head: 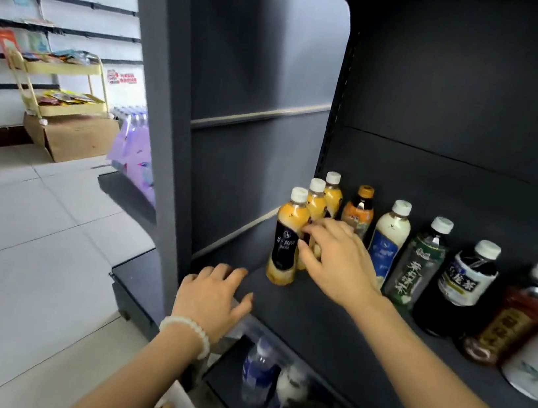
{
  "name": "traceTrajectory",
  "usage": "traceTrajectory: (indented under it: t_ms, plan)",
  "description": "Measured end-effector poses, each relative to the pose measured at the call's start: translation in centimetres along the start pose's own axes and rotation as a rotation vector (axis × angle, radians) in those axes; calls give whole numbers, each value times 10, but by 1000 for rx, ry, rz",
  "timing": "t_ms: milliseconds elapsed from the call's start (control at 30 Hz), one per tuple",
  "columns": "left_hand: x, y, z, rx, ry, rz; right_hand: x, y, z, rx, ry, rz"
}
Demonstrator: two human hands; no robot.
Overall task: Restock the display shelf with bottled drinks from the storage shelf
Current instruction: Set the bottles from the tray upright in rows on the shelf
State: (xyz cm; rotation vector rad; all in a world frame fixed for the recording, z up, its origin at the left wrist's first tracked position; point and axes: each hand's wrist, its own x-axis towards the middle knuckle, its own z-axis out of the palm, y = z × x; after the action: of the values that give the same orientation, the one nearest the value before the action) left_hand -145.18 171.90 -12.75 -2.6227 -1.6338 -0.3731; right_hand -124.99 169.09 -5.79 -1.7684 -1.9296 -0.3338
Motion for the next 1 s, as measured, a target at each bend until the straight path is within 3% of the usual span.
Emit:
traceTrajectory:
  t_ms: [233, 533, 1000]
  plan:
    - [-93, -30, 2, 36, -113, -26, -73, -68, 25, -78, -95, -30]
    - [-165, -69, 56, 3, -241, -192, -133, -113, 101, 52, -242, -52]
    - [-226, -109, 206, -234, -558, -568, -181, -127, 265, 160, -1041, 154]
